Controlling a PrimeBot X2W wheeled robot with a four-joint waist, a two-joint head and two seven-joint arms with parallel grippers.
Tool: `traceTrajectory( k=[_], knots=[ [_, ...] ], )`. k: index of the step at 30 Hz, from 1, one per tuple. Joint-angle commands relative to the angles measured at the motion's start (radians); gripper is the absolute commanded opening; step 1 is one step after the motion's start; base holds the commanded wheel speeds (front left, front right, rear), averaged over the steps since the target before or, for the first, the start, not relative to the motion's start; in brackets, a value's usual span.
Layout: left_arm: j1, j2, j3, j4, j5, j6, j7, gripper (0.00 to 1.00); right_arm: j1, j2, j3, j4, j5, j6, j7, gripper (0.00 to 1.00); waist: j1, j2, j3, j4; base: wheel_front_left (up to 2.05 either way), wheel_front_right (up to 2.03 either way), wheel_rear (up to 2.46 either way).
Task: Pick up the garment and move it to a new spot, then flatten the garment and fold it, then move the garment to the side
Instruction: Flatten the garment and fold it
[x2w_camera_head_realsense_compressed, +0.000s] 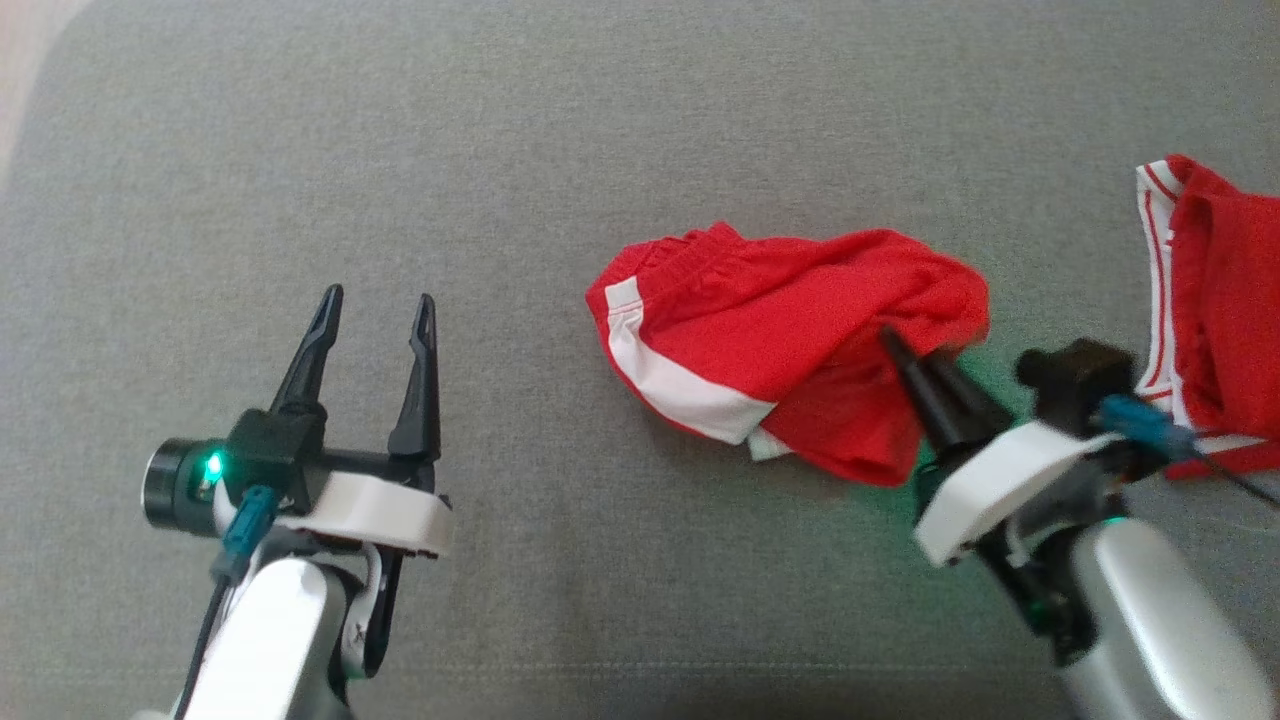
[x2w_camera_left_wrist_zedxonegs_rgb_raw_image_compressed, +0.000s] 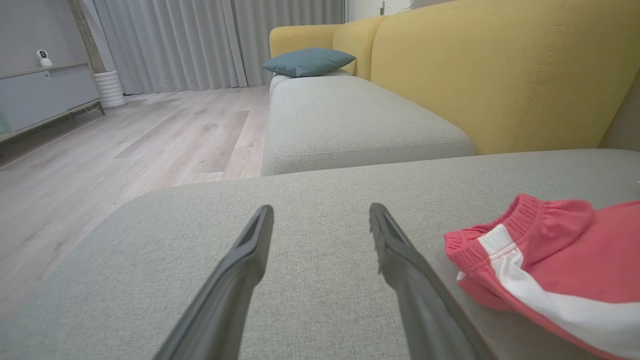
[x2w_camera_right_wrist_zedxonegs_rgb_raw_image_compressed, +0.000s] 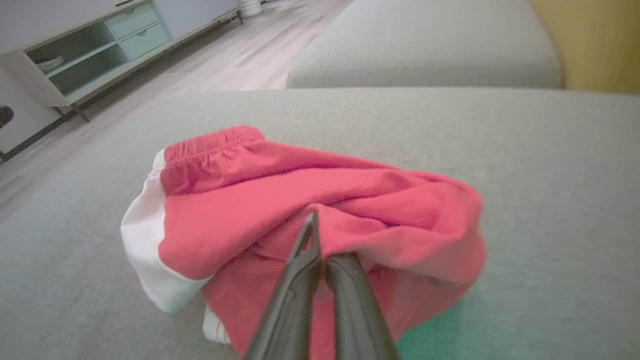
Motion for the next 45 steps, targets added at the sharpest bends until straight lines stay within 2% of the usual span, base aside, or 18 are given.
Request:
traceTrajectory(
  k=[1,8,13,21,29,31,34,38,42,45],
  knots=[
    [-0.045,0.014,0.043,-0.035,0.011,0.001,-0.012,1.0,-0.005,-0.022,0.006,-0.061,0.004,0.003,-0.001,0.0,0.0,0.0,-0.002,-0.004,0.0,0.0,0.0],
    [-0.046,0.007,0.056,-0.039,0.02,-0.005,-0.012,1.0,-0.023,-0.132,-0.048,-0.23,0.03,0.003,0.069,0.0,0.0,0.0,0.004,-0.021,0.0,0.0,0.0],
    [-0.058,-0.003,0.061,-0.043,0.028,-0.011,-0.012,1.0,-0.095,-0.194,-0.092,-0.254,0.051,0.003,0.114,0.0,0.0,0.0,0.026,-0.02,0.0,0.0,0.0],
    [-0.11,-0.033,0.055,-0.051,0.05,-0.029,-0.012,1.0,-0.238,-0.287,-0.113,-0.094,0.137,0.003,0.124,0.0,0.0,0.0,0.108,0.025,0.0,0.0,0.0],
    [-0.155,-0.07,0.052,-0.052,0.075,-0.043,-0.012,1.0,-0.346,-0.386,-0.031,0.104,0.249,0.003,0.034,0.0,0.0,0.0,0.183,0.06,0.0,0.0,0.0],
    [-0.159,-0.075,0.054,-0.048,0.08,-0.047,-0.012,1.0,-0.359,-0.402,-0.022,0.153,0.268,0.003,-0.005,1.0,0.0,0.0,0.188,0.059,0.0,0.0,0.0],
    [-0.158,-0.078,0.062,-0.042,0.086,-0.05,-0.012,1.0,-0.36,-0.403,-0.02,0.209,0.282,0.003,-0.081,1.0,0.0,0.0,0.181,0.048,0.0,0.0,0.0],
    [-0.147,-0.077,0.077,-0.034,0.092,-0.05,-0.012,1.0,-0.335,-0.377,-0.069,0.257,0.261,0.003,-0.203,1.0,0.0,0.0,0.157,0.024,0.0,0.0,0.0],
    [-0.127,-0.069,0.094,-0.027,0.096,-0.045,-0.012,1.0,-0.297,-0.341,-0.131,0.245,0.189,0.003,-0.309,1.0,0.0,0.0,0.123,-0.005,0.0,0.0,0.0],
    [-0.114,-0.066,0.101,-0.025,0.099,-0.041,-0.012,1.0,-0.27,-0.314,-0.155,0.214,0.143,0.003,-0.339,1.0,0.0,0.0,0.102,-0.019,0.0,0.0,0.0]
  ],
)
